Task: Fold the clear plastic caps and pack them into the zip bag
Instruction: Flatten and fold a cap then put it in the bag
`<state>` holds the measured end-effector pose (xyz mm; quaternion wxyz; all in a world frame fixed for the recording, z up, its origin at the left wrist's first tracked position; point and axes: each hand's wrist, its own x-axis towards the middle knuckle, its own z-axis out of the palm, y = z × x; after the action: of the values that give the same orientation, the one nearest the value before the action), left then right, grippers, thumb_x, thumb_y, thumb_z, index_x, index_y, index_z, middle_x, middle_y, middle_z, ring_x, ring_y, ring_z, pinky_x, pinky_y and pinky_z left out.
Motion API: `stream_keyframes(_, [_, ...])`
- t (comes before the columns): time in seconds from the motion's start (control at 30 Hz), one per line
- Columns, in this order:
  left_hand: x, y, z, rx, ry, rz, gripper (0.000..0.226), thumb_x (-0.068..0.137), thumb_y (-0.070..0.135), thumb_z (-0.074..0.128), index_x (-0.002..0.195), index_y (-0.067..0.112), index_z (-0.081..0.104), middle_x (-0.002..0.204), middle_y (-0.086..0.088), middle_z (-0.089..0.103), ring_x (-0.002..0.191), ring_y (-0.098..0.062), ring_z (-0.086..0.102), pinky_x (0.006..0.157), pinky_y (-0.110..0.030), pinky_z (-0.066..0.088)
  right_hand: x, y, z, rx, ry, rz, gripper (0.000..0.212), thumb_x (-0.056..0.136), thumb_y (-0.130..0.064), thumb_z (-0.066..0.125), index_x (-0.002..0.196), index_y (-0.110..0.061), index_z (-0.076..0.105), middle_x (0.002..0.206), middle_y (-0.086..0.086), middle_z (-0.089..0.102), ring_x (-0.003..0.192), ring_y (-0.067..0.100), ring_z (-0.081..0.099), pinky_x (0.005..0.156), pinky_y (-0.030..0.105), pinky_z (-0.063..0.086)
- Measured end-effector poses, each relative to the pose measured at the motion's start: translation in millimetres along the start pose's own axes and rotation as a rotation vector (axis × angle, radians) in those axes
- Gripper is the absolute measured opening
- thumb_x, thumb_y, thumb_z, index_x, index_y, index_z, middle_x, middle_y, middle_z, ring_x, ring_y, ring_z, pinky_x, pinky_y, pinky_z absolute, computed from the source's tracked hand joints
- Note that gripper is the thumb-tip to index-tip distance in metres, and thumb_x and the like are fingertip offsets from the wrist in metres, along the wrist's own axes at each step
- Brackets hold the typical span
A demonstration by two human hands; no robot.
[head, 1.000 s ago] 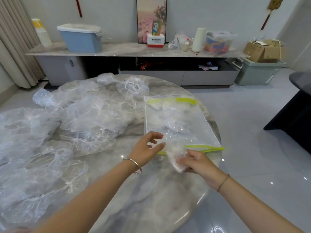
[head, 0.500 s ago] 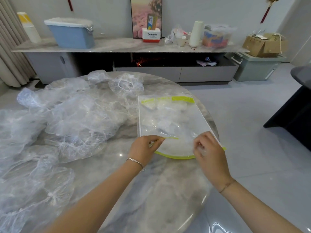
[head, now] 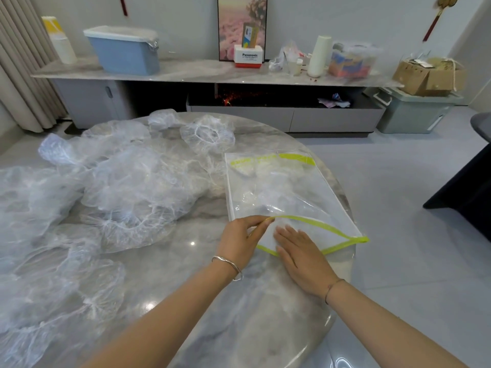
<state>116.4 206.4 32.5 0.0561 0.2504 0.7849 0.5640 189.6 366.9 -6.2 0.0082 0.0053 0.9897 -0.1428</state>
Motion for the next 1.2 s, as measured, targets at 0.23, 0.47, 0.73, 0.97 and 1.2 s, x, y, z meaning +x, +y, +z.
stream_keyframes(0.23, [-5,-8,-5,0.012,-0.004,0.024,0.018,0.091,0.029,0.058,0.099,0.022,0.074,0.096,0.019,0.070,0.094,0.011,0.060,0.080,-0.005,0.041,51,26,-14,-0.244,0.080,0.264,0.070,0.090,-0.039,-0.005,0.137,-0.018,0.043,0.143,0.004,0.038,0.139,0.026,0.024,0.109,0.039,0.021])
stream_keyframes(0.47, [-3,-9,-1,0.000,0.013,0.009,0.018,0.092,0.030,0.058,0.101,0.025,0.073,0.100,0.021,0.069,0.097,0.011,0.059,0.086,-0.008,0.043,47,38,-25,-0.199,0.002,0.409,0.051,0.102,-0.040,0.017,0.150,-0.021,0.017,0.160,-0.001,0.007,0.147,0.020,0.001,0.118,0.037,0.002])
stream_keyframes(0.73, [-7,-17,-4,0.329,-0.235,-0.016,0.037,0.089,0.034,0.062,0.124,0.023,0.060,0.130,0.005,0.058,0.124,-0.011,0.049,0.104,-0.023,0.035,-31,-3,-29,-0.066,-0.073,0.106,0.093,0.075,-0.073,-0.009,0.150,-0.026,0.019,0.158,-0.006,0.013,0.146,0.013,0.005,0.117,0.029,0.003])
stream_keyframes(0.97, [-50,-31,-76,0.967,-0.495,-0.109,0.081,0.084,0.071,0.029,0.150,0.026,0.012,0.158,0.003,0.009,0.145,-0.019,0.009,0.117,-0.036,0.008,-50,-55,-24,0.016,-0.178,-0.154,0.075,0.084,-0.068,0.010,0.149,-0.031,0.021,0.157,-0.011,0.013,0.145,0.006,0.009,0.109,0.009,-0.003])
stream_keyframes(1.2, [-99,-37,-185,1.347,-0.311,-0.462,0.084,0.092,0.059,0.035,0.149,0.016,-0.010,0.157,-0.005,-0.013,0.145,-0.026,-0.005,0.117,-0.041,0.001,-23,-106,-12,0.120,-0.157,-0.211,0.049,0.101,-0.038,0.039,0.147,-0.024,0.030,0.157,-0.008,0.018,0.144,0.008,0.014,0.108,0.011,0.005])
